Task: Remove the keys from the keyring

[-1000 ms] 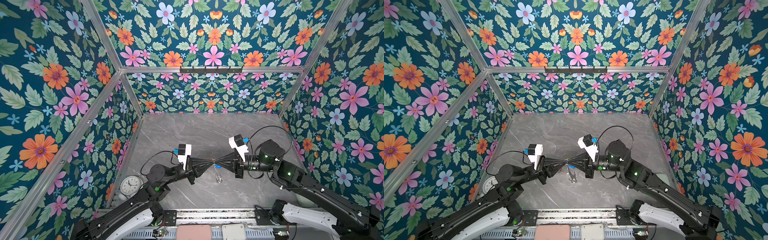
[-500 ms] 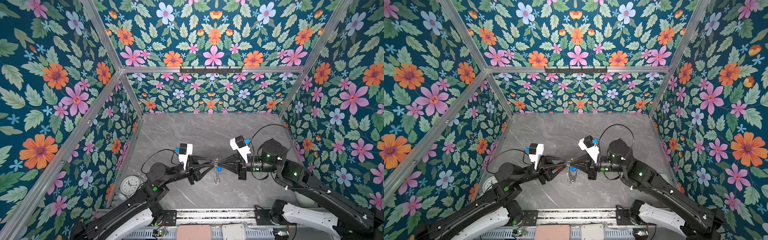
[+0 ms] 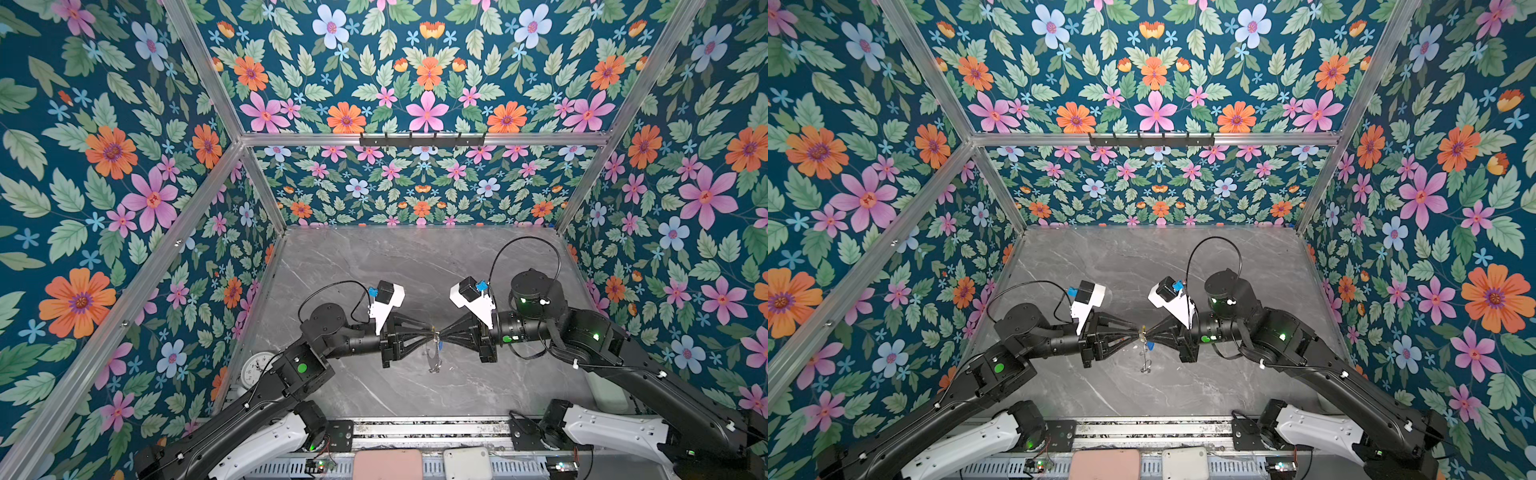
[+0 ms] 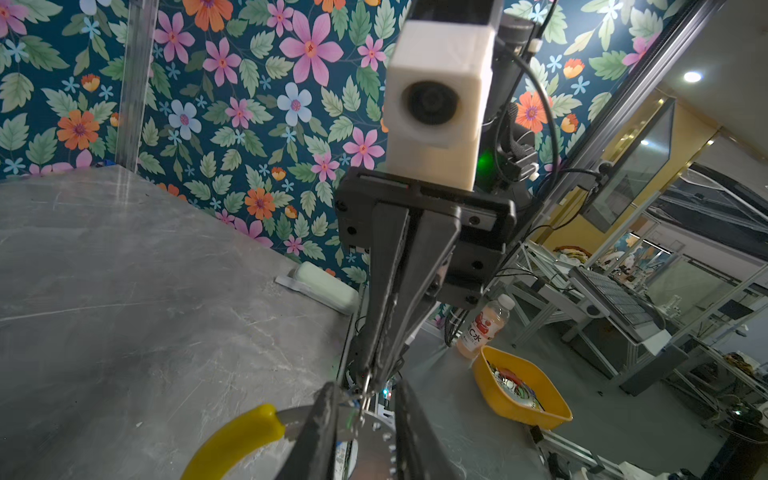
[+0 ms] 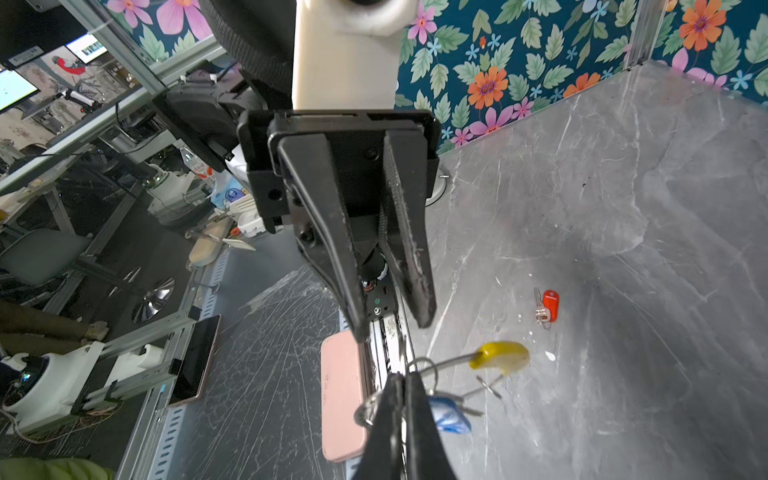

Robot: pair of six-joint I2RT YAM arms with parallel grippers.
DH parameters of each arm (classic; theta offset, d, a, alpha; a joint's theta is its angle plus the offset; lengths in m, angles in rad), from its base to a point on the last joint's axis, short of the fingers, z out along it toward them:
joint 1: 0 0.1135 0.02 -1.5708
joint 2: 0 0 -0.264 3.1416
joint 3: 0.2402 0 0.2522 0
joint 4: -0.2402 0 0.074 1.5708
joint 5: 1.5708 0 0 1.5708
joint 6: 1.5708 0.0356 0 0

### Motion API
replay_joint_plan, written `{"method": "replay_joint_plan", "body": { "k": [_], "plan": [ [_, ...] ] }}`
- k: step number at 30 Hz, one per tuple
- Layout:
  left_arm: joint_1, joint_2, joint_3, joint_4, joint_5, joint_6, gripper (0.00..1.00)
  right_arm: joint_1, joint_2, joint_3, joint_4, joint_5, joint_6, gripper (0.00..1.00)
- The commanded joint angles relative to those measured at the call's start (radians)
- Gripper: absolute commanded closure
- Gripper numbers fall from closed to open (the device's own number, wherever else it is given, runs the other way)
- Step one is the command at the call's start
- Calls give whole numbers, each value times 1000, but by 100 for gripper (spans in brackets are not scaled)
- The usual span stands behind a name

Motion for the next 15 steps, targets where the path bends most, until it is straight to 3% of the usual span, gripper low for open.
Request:
{"method": "replay_joint_plan", "body": {
  "k": [1,9,15],
  "plan": [
    [1,18,24,-88,49,45,74,-1,15,25,-48,-26,-37,100],
    [1,26,24,-85,72,48,84,1,29,48,-71,-16,-50,100],
    [1,31,23,-69,78,48,84,0,43,58,-81,-14,-54,100]
  ]
}}
